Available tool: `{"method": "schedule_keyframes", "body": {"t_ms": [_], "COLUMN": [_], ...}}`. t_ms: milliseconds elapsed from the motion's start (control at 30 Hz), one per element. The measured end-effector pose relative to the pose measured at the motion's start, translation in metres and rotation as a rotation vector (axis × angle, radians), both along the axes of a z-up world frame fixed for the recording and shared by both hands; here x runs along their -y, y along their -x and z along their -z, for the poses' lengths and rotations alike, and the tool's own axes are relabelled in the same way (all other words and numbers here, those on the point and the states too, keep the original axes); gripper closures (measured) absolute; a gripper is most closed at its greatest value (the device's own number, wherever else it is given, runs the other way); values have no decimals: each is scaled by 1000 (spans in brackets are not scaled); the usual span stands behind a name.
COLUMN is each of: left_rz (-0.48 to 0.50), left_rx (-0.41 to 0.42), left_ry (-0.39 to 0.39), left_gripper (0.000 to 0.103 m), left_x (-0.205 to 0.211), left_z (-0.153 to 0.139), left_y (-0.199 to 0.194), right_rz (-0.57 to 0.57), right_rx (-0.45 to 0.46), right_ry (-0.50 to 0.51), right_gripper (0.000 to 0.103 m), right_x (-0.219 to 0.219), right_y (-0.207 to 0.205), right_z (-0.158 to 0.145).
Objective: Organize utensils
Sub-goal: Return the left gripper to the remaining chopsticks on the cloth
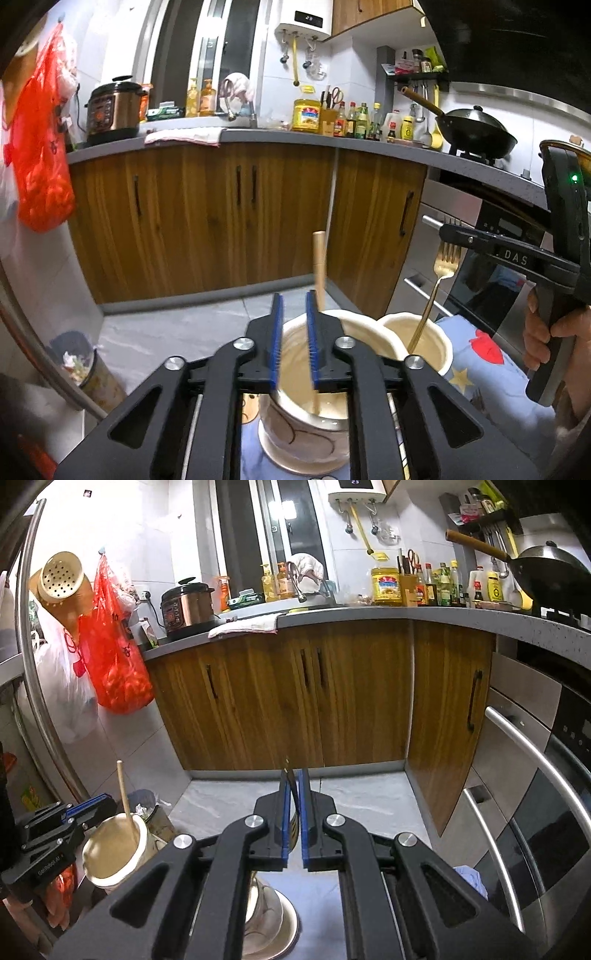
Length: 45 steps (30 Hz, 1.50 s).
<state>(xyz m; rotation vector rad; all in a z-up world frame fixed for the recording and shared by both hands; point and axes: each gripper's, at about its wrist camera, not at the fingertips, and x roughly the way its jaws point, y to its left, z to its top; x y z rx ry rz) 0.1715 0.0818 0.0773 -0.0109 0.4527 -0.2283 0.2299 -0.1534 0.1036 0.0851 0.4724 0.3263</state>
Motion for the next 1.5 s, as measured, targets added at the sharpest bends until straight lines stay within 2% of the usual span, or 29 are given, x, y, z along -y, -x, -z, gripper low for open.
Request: {"method": "schedule_keyframes", "body": {"t_ms": [67, 100, 167, 233, 267, 300, 367, 433, 533, 600, 667, 800, 967, 1267, 1367, 1433, 1500], "left_rz": [2, 1, -1, -4, -4, -5, -12, -20, -43, -50, -65, -82, -106, -109, -103, -99, -88], "left_rx": [5, 8, 9, 15, 16, 14, 10, 1, -24, -39, -46, -69, -97, -199, -227, -246, -268], "left_ry": [-2, -5, -2, 2, 5, 4, 4, 9, -4, -20, -40, -58, -28, -10, -8, -26, -46], "left_gripper": [77, 76, 67, 60, 59, 58, 42, 32, 25, 23, 19, 12, 9, 8, 8, 8, 8], "left_x": [0, 0, 0, 0, 0, 1, 1, 2, 6, 10, 13, 19, 21, 26, 30, 35, 41], "left_z": [0, 0, -2, -5, -7, -9, -11, -12, -11, -9, -7, -1, 13, 54, 67, 76, 86], "left_y": [2, 4, 9, 18, 24, 28, 37, 49, 65, 77, 90, 113, 139, 147, 146, 144, 141], "right_rz": [-5, -8, -18, -23, -27, -29, -28, -24, -13, -8, -12, -19, -1, 55, 50, 36, 9], "right_rx": [3, 5, 8, 15, 15, 15, 16, 12, -4, -11, -22, -46, -47, -193, -246, -283, -325], "right_ry": [-4, -8, -18, -20, -21, -23, -31, -34, -38, -27, -20, 20, 79, 188, 180, 164, 144], "right_gripper": [91, 82, 70, 67, 65, 57, 43, 37, 24, 12, 5, 5, 5, 5, 5, 7, 18], "right_x": [0, 0, 0, 0, 1, 1, 5, 10, 21, 28, 33, 45, 60, 95, 101, 103, 102], "right_y": [1, 2, 5, 11, 15, 18, 29, 40, 59, 74, 86, 117, 148, 162, 162, 161, 160], "right_z": [-2, -3, -6, -10, -12, -13, -16, -17, -15, -11, -5, 10, 30, 82, 100, 111, 122]}}
